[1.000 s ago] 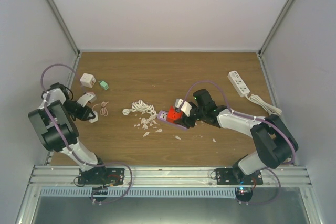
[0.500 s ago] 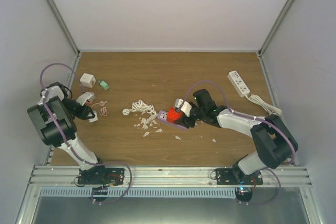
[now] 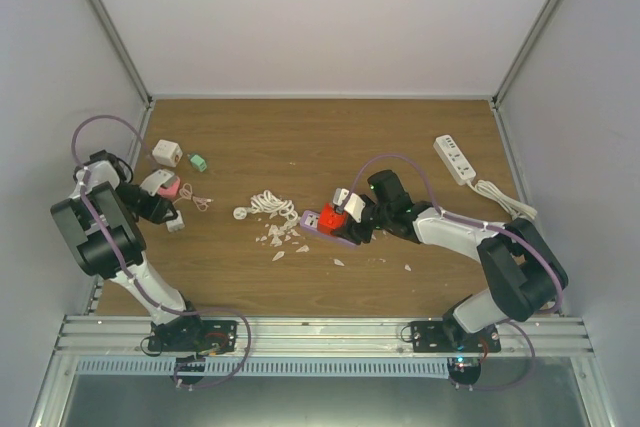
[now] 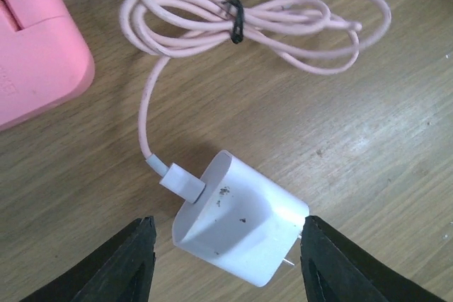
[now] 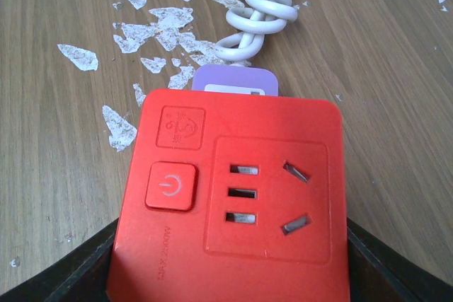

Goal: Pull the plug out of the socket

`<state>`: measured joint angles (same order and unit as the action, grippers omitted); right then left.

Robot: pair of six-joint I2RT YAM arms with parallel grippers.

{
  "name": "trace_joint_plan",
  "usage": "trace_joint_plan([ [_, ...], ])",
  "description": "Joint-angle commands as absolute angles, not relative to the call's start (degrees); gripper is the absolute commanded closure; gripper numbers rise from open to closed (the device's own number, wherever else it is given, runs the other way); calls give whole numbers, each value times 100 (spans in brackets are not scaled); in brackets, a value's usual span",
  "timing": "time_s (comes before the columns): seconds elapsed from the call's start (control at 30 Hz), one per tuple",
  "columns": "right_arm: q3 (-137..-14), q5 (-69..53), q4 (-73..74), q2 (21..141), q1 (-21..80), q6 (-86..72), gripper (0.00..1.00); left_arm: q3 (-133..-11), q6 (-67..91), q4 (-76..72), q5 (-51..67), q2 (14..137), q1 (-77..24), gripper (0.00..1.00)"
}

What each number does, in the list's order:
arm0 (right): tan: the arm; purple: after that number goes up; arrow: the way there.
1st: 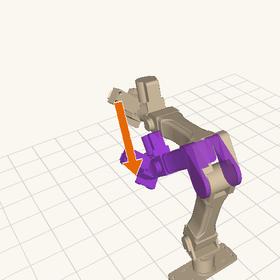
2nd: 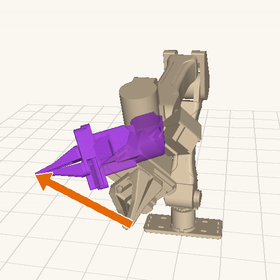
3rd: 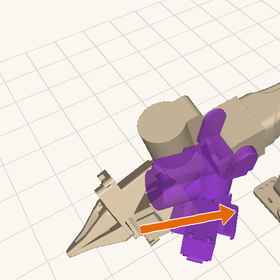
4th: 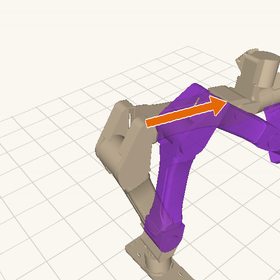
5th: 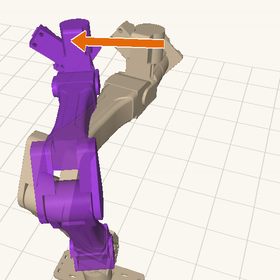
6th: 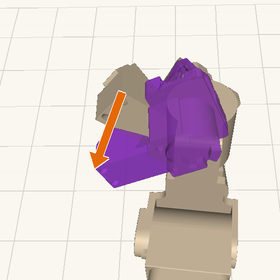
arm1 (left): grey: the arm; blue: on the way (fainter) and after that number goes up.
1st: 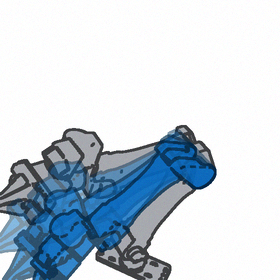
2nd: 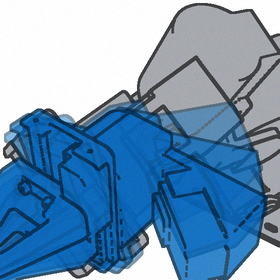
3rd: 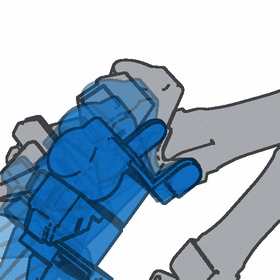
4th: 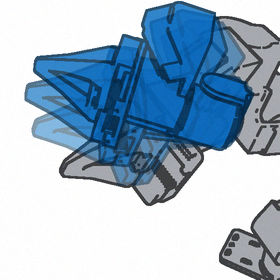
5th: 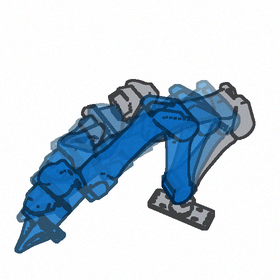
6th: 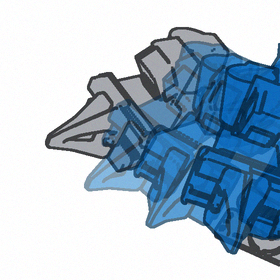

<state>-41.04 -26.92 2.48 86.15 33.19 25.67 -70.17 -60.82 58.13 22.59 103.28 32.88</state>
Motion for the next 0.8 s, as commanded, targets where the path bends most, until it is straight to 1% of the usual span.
trace_joint_plan([
  [0.0, -4056, -2372, 545, 8572, 3217, 2593, 65, -7151, -6062, 5641, 2268, 10117, 3340, 42],
  [0.13, -4052, -2381, 536, 8495, 3217, 2593, 59, -7243, -6119, 5642, 2481, 9944, 3340, 38],
  [0.2, -4060, -2396, 543, 8461, 3218, 2593, 54, -7316, -6137, 5643, 2616, 9858, 3335, 36],
  [0.33, -4129, -2475, 617, 8448, 3217, 2610, 41, -7429, -6307, 5735, 2914, 9650, 3285, 32],
  [0.47, -4219, -2575, 659, 8334, 3223, 2619, 27, -7418, -6670, 5733, 3161, 9229, 3113, 20],
  [0.53, -4240, -2665, 674, 8223, 3217, 2607, 20, -7473, -6802, 5706, 3247, 9014, 2957, 5],
  [0.57, -4250, -2697, 681, 8160, 3218, 2596, 17, -7530, -6858, 5715, 3310, 8935, 2900, 1],
  [0.67, -4291, -2761, 773, 8004, 3217, 2604, 11, -7737, -7000, 5721, 3587, 8693, 2714, 1],
  [0.77, -4274, -2750, 886, 7866, 3217, 2715, 8, -7900, -7127, 5574, 4024, 8371, 2570, 1],
])
